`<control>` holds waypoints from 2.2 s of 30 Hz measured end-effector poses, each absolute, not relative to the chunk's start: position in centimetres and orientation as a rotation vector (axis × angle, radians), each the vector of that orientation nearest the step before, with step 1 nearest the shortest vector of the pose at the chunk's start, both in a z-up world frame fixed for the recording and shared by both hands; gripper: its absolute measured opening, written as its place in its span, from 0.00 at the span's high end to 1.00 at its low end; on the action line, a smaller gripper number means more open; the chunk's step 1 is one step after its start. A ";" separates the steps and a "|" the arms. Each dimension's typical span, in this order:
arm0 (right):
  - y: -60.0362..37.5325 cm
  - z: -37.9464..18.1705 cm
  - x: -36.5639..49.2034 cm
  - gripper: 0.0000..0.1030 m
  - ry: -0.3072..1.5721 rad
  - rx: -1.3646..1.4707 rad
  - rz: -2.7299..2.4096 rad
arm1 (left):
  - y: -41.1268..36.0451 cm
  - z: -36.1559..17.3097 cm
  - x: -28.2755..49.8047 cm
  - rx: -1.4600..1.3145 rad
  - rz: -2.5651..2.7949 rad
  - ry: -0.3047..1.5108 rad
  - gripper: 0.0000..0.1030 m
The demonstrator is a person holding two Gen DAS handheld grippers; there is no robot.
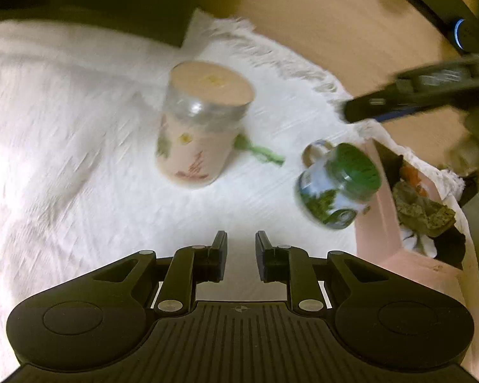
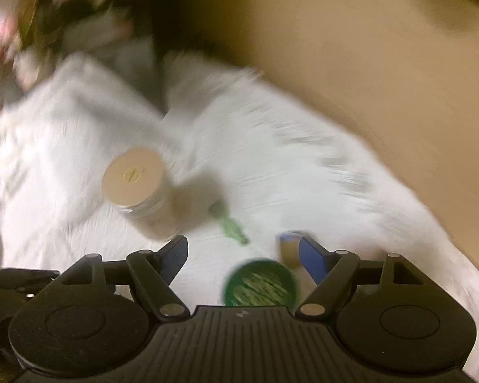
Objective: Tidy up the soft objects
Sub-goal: 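Swing back and grasp the green plastic clip with the left gripper, then grasp the small tape roll with the right gripper while the left holds the clip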
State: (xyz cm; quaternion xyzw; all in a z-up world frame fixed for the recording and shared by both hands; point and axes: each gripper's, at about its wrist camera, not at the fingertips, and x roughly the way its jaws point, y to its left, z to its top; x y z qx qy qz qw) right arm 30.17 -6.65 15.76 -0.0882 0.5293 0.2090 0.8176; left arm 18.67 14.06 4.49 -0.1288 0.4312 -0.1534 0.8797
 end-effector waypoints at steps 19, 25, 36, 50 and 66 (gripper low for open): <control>-2.1 7.5 34.9 0.88 1.395 -0.208 0.491 | 16.2 2.2 18.8 -0.327 -0.343 0.941 0.80; -1.3 10.0 33.2 0.83 1.425 -0.136 0.592 | 16.4 2.2 19.4 -0.331 -0.328 0.948 0.80; -6.5 15.9 30.8 0.49 1.275 -0.083 0.491 | 14.0 3.2 22.0 -0.356 -0.297 0.849 0.80; -12.8 17.2 29.8 0.39 1.133 0.023 0.286 | 4.8 1.3 24.9 0.139 -0.260 0.895 0.79; -11.2 11.8 33.6 0.39 1.253 -0.085 0.231 | 5.3 2.1 26.6 0.110 -0.270 0.955 0.80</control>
